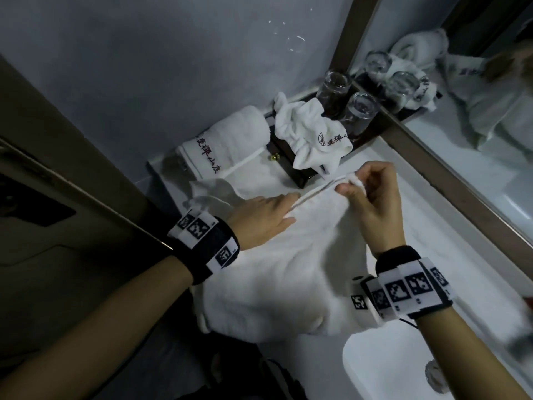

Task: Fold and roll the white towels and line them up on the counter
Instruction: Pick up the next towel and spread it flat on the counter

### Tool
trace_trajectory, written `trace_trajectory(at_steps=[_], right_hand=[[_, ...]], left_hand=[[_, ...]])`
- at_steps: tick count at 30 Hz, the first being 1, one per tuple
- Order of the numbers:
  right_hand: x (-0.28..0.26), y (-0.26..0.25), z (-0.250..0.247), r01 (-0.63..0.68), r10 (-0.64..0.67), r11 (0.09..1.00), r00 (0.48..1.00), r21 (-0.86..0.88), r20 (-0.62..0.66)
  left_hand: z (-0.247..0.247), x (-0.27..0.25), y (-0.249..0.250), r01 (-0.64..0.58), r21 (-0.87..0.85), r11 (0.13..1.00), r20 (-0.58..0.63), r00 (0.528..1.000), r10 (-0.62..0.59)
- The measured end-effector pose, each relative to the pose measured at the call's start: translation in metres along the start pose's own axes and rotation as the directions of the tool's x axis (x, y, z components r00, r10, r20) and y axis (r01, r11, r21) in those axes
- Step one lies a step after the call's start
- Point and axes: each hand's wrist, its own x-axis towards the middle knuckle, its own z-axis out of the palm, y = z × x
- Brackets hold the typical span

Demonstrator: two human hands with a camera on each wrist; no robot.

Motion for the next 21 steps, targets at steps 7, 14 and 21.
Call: trace_trajectory(at_steps=[7,14,21], right_hand=[[0.025,0.008,-0.044,-0.037,0.018,0.992,0.988,-0.124,-0.151],[0.042,0.057,-0.061,-0.323,0.162,0.859,0.908,-0.397,-0.386],[0.048,0.07,-0.024,-0.334,0.192,0.682,0.94,-0.65,-0.282]], left_hand=[[0.008,-0.033,-0.051,0.256,0.166,0.952,0.136,0.951,-0.279],[-0.027,-0.052,-0.075,0.458,-0.229,0.859,0.056,0.887,-0.458],[-0.022,-0.06,-0.077,0.276,-0.716,0.642,-0.154,0.834,-0.53]])
